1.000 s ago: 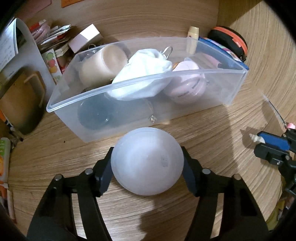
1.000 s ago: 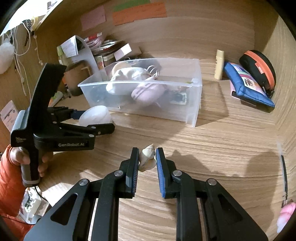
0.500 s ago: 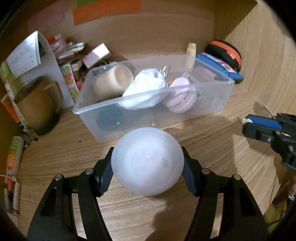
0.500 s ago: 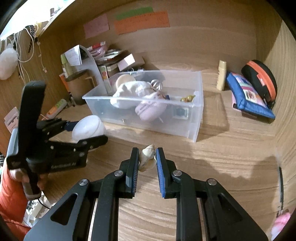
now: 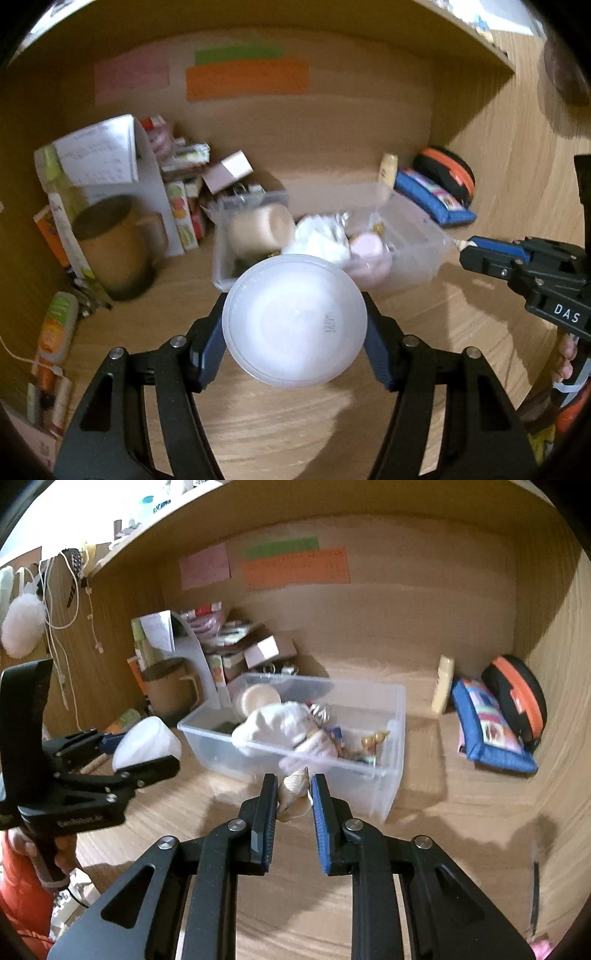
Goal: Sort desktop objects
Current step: 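Lift the white lid with the left tool while the right tool lifts the seashell, then carry the lid with the left tool while the right tool carries the seashell over the bin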
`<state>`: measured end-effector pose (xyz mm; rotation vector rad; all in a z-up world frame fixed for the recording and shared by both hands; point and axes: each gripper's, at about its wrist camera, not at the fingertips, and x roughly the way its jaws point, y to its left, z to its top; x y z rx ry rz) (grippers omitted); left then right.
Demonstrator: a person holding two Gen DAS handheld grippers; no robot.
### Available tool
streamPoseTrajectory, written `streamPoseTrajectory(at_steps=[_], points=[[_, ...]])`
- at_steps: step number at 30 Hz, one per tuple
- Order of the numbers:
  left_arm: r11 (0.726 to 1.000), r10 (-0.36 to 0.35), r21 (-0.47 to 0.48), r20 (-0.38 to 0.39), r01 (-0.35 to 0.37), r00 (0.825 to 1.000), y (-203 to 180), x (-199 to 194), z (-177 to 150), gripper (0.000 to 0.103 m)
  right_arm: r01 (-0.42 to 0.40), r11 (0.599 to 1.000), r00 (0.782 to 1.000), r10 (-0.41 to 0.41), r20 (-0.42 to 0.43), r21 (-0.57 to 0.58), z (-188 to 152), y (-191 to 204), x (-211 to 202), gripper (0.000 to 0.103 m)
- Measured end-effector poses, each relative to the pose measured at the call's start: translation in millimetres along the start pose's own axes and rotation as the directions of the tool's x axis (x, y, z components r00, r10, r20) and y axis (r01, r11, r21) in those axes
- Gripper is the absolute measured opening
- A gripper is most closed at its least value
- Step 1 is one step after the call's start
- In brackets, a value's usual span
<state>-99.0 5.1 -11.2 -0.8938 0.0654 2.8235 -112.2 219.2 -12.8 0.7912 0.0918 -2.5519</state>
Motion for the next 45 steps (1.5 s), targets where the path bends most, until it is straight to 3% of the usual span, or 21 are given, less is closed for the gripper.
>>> streamPoseTrajectory(at_steps=[10, 21, 35, 45], points=[[0.999, 0.018, -0.039, 0.076, -0.015, 0.997, 29, -11, 41, 0.065, 0.006, 0.999, 0.998, -0.004, 0.066, -0.036, 34, -1, 2, 0.017], [0.999, -0.014, -0.043, 0.03, 0.015, 0.999, 35, 32, 64, 0.065, -0.004, 0.999, 0.997, 0.007, 0.079, -0.036, 61, -9, 29, 0.017], [0.999, -0.051, -0.01, -0.09, 0.05, 0.995, 27, 97, 57, 0.065, 0.04, 0.998, 0.997, -0.038, -0.068, 0.04, 56, -38, 109, 0.017], [0.998, -0.068, -0.011, -0.133, 0.068, 0.989, 19, 125, 52, 0.065, 0.074, 0.996, 0.989, -0.066, -0.129, 0.056, 47, -46, 131, 0.017]])
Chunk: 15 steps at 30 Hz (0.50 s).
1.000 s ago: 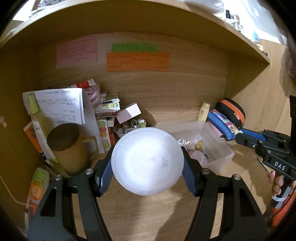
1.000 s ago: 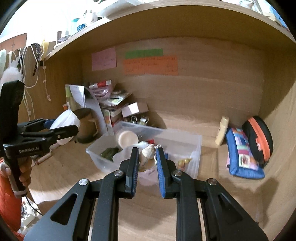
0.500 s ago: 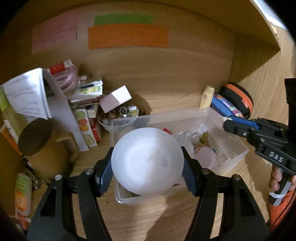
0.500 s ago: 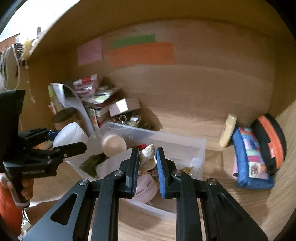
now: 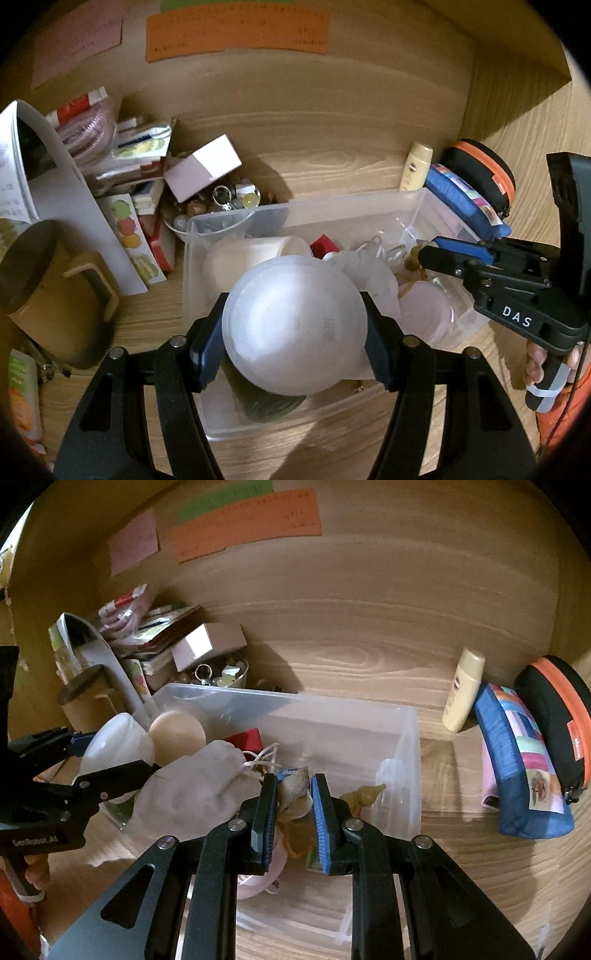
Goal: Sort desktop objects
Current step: 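Carry the lid with the left tool while the right tool carries the seashell over the bin, then open the left tool to drop the lid in the bin while the right tool releases the seashell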
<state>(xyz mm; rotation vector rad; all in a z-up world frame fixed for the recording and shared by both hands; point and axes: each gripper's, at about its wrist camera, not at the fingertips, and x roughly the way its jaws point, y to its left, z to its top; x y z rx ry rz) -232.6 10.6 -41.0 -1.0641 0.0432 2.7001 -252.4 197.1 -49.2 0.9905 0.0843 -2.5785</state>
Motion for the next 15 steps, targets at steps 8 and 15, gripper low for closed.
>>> streamPoseTrajectory(at_steps=[8, 15], points=[[1.0, 0.008, 0.018, 0.007, -0.008, 1.0, -3, 2, -4, 0.065, 0.021, 0.999, 1.0, -0.021, -0.005, -0.027, 0, 8, 5, 0.017], [1.0, 0.008, 0.013, 0.006, -0.008, 1.0, -3, 2, -4, 0.071, 0.044, 0.997, 0.999, -0.044, -0.002, -0.066, -2, 15, 4, 0.029]])
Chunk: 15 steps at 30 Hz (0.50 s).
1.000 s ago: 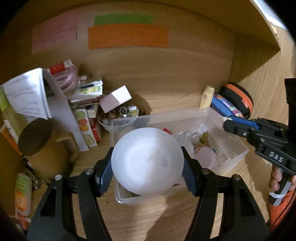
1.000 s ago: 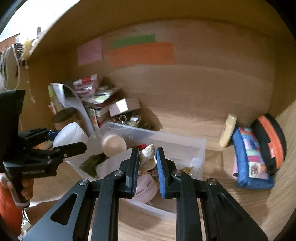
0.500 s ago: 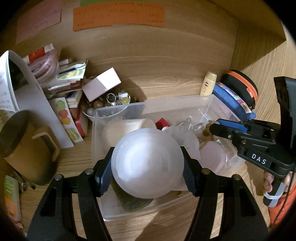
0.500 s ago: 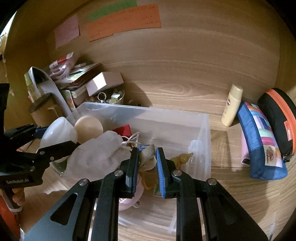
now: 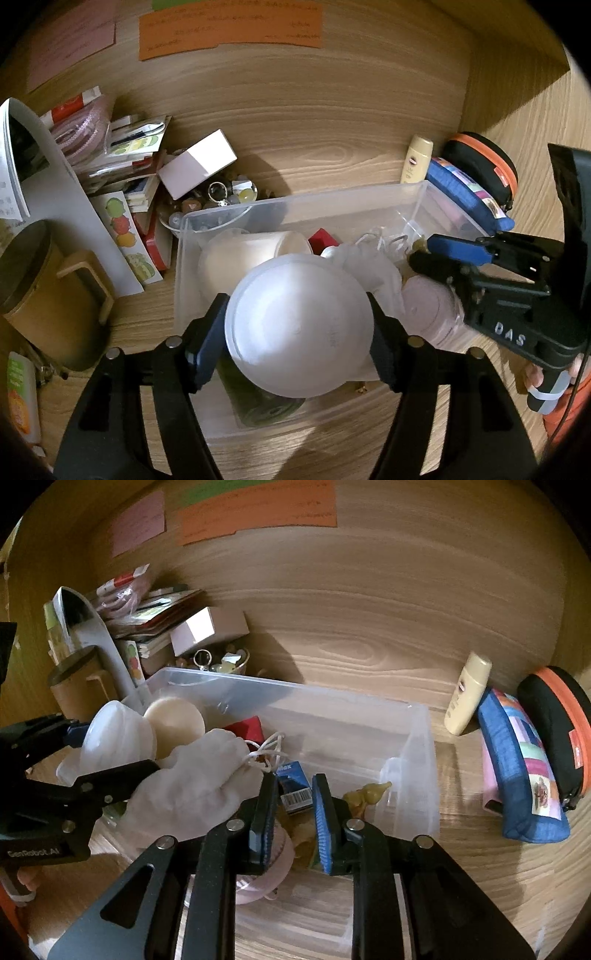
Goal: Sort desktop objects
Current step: 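Open the left tool to drop the lid in the bin while the right tool releases the seashell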
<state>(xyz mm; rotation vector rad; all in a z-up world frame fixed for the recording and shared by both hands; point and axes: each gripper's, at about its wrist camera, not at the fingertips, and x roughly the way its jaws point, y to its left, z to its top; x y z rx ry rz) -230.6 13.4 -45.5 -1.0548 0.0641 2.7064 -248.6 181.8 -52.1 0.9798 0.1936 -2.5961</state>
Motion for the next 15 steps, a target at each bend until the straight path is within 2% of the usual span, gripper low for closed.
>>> streamPoseTrajectory(at_steps=[1, 3, 9, 13, 15], points=[[1.0, -0.002, -0.004, 0.002, 0.002, 1.0, 1, -1, 0, 0.072, 0.002, 1.0, 1.0, -0.002, 0.006, -0.009, 0, 2, -1, 0.032], [1.0, -0.008, -0.012, 0.008, 0.009, 1.0, 2, -3, 0, 0.073, 0.017, 0.999, 1.0, -0.016, 0.017, -0.029, -1, 6, -3, 0.045], [0.999, -0.009, -0.037, 0.039, 0.011, 0.999, 4, -16, 3, 0.081, 0.057, 0.997, 0.997, -0.053, 0.061, -0.06, 1, 12, -12, 0.059], [0.999, 0.02, -0.046, 0.069, -0.016, 0.997, 5, -29, 4, 0.091, 0.062, 0.997, 0.996, -0.059, 0.07, -0.04, 3, 7, -16, 0.062], [0.998, 0.032, -0.048, 0.085, -0.028, 0.996, 5, -36, 4, 0.092, 0.076, 0.997, 0.994, -0.073, 0.08, -0.027, 5, 5, -20, 0.072]])
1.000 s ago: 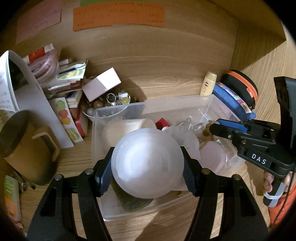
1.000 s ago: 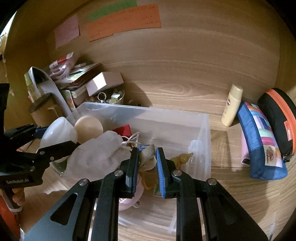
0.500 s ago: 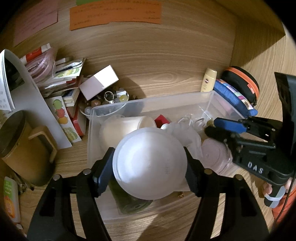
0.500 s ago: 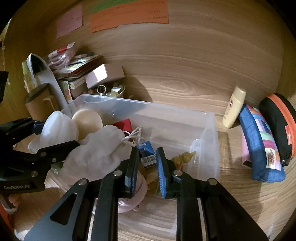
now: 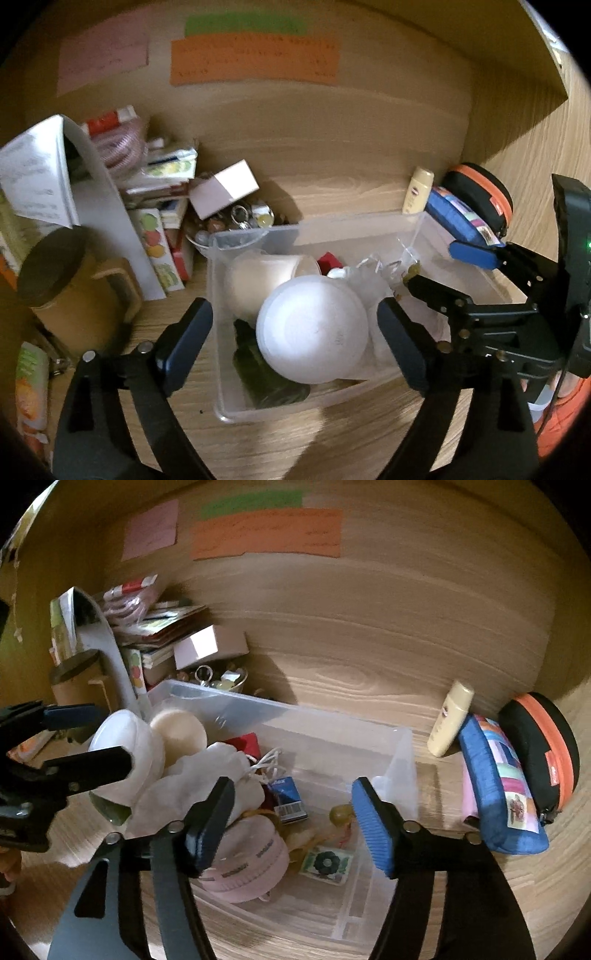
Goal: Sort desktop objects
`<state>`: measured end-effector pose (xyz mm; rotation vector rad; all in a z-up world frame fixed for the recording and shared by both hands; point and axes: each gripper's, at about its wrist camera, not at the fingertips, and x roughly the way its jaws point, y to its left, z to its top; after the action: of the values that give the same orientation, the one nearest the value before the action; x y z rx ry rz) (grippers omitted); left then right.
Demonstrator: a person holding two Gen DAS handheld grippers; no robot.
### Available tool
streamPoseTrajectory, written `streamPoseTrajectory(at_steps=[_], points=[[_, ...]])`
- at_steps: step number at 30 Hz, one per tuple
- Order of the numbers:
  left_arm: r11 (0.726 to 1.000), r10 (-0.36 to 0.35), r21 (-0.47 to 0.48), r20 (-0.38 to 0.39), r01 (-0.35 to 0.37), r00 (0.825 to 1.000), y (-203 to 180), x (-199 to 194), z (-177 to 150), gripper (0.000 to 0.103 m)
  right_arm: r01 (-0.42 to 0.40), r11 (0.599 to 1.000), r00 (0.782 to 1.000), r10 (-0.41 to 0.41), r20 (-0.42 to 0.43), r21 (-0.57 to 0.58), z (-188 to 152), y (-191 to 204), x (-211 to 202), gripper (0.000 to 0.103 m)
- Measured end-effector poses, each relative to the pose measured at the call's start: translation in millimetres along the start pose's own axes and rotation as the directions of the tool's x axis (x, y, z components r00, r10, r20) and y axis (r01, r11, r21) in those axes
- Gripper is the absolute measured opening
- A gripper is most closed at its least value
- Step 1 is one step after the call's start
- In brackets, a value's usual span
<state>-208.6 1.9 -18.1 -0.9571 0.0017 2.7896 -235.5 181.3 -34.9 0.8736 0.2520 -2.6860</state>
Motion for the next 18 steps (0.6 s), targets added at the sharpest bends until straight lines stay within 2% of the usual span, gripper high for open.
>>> streamPoseTrajectory(at_steps=[4, 6, 7, 10, 14, 18], points=[[1.0, 0.029, -0.005, 0.019, -0.029, 0.999, 0, -14, 1, 0.096, 0.02, 1.0, 0.999, -0.02, 0.025, -0.007, 3, 1, -13, 0.076], [0.999, 0.05, -0.016, 0.027, -0.049, 0.998, 1, -21, 2, 0.096, 0.033, 0.999, 0.999, -0.033, 0.035, -0.008, 5, 1, -21, 0.085], [0.998, 0.055, -0.024, 0.032, -0.054, 0.998, 1, -25, 2, 0.096, 0.037, 0.999, 0.998, -0.036, 0.042, -0.006, 5, 1, -27, 0.085], [0.996, 0.081, -0.042, 0.065, -0.079, 0.995, 1, -43, 1, 0.098, 0.038, 0.999, 0.998, -0.037, 0.055, -0.003, 5, 1, -42, 0.087], [0.994, 0.094, -0.061, 0.114, -0.088, 0.989, -3, -66, 0, 0.101, 0.049, 0.999, 0.996, -0.049, 0.079, 0.004, 3, 3, -63, 0.097], [0.987, 0.158, -0.056, 0.17, -0.151, 0.973, -15, -89, -6, 0.101, 0.056, 0.998, 0.99, -0.057, 0.125, 0.01, 1, 5, -91, 0.1]])
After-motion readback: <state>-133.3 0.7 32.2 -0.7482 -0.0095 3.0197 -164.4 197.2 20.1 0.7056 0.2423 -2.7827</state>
